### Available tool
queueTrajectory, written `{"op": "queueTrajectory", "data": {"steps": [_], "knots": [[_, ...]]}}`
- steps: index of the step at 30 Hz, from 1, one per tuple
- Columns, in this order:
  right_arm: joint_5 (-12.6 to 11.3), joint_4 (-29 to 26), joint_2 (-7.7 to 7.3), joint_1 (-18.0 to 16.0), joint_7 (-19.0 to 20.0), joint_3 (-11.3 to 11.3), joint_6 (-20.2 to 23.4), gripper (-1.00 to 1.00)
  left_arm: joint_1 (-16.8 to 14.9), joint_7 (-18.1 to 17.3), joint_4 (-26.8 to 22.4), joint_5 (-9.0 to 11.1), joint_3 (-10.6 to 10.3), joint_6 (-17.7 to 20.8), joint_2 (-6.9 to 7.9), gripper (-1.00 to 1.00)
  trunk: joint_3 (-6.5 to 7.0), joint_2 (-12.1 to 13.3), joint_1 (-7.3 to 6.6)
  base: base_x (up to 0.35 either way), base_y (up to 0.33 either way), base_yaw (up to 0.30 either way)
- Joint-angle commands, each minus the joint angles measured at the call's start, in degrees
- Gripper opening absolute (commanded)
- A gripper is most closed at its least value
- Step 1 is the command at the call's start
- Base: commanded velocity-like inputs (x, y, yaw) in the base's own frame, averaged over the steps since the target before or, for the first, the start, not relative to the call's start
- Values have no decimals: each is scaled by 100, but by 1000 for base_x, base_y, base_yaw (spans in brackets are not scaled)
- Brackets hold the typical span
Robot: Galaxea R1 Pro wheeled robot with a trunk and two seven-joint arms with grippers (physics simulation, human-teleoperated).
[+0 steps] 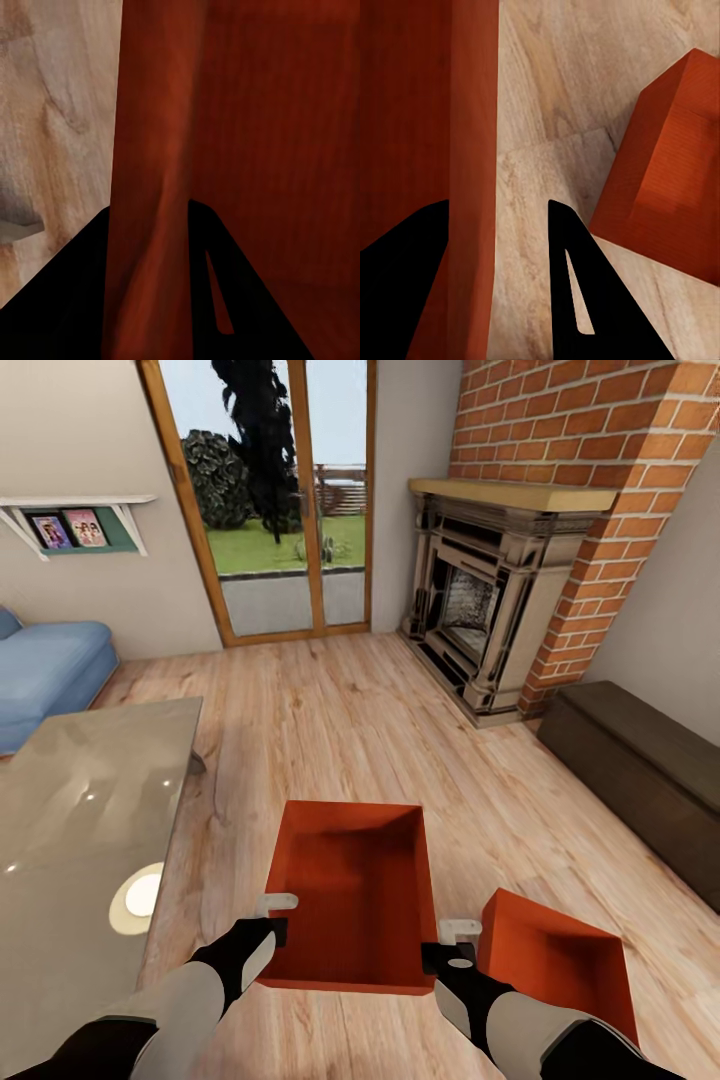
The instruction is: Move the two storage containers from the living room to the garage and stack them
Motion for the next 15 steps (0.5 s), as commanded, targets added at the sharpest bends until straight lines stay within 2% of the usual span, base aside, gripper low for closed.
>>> {"op": "queueTrajectory", "data": {"steps": [1,15], "knots": [[-46,-121,7,-7,-32,37,-44,-100,3,89,5,-44,71,49,-6,-100,22,37,-22,0,0,0],[-46,-121,7,-7,-32,40,-44,-100,3,90,5,-44,71,49,-6,-100,400,599,-329,0,0,0]]}}
